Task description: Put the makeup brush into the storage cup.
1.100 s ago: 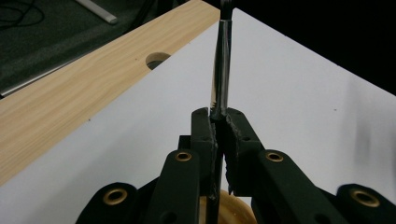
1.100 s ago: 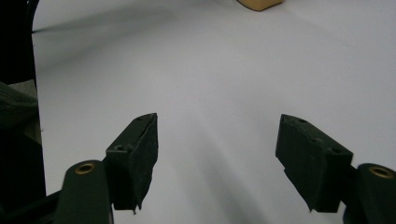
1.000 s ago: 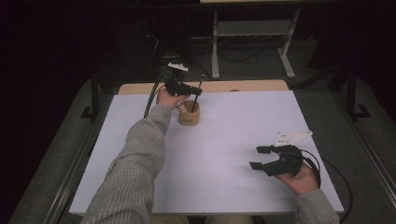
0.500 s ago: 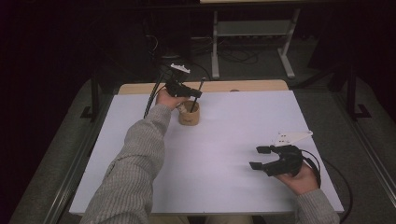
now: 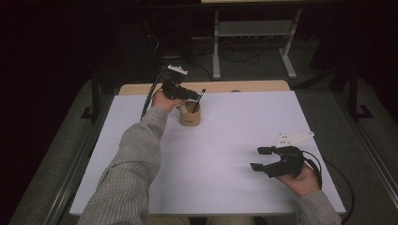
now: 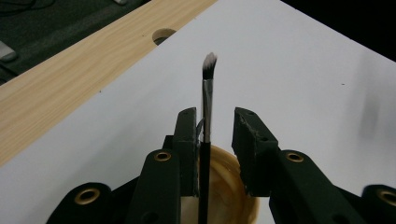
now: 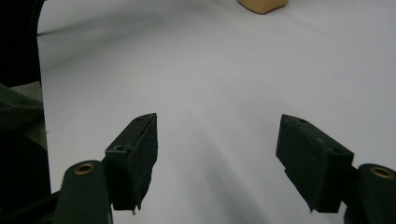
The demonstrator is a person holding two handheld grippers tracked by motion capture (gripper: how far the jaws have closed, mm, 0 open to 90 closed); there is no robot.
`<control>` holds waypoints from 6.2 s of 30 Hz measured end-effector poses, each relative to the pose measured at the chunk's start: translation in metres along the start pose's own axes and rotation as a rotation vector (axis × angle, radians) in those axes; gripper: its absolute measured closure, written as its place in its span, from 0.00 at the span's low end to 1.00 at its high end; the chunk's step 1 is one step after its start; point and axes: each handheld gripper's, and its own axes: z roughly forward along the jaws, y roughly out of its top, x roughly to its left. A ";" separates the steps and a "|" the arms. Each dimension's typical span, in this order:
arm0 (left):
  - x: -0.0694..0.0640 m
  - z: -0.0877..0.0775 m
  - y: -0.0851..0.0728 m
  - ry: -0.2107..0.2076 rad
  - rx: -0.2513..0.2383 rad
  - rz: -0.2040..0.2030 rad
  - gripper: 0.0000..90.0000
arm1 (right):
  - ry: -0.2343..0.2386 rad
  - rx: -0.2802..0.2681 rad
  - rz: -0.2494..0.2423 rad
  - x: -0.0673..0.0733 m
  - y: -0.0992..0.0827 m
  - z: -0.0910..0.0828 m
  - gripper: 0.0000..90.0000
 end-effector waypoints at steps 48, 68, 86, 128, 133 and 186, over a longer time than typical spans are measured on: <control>-0.029 -0.049 -0.026 -0.026 -0.034 0.014 0.64 | -0.101 -0.044 0.027 -0.005 -0.007 -0.004 0.28; -0.040 -0.048 -0.033 -0.049 -0.032 0.045 0.53 | -0.118 -0.050 0.044 -0.009 -0.007 -0.003 0.28; -0.054 -0.054 -0.042 -0.057 -0.048 0.052 0.49 | -0.131 -0.036 0.041 -0.010 -0.008 -0.003 0.27; -0.095 -0.080 -0.098 0.040 -0.090 0.020 0.35 | -0.137 -0.056 0.027 -0.001 -0.009 -0.005 0.28; -0.100 -0.084 -0.106 0.048 -0.089 0.022 0.33 | -0.137 -0.057 0.035 -0.001 -0.010 -0.004 0.28; -0.119 -0.118 -0.186 0.118 -0.144 -0.021 0.27 | -0.147 -0.060 0.050 -0.004 -0.016 -0.003 0.27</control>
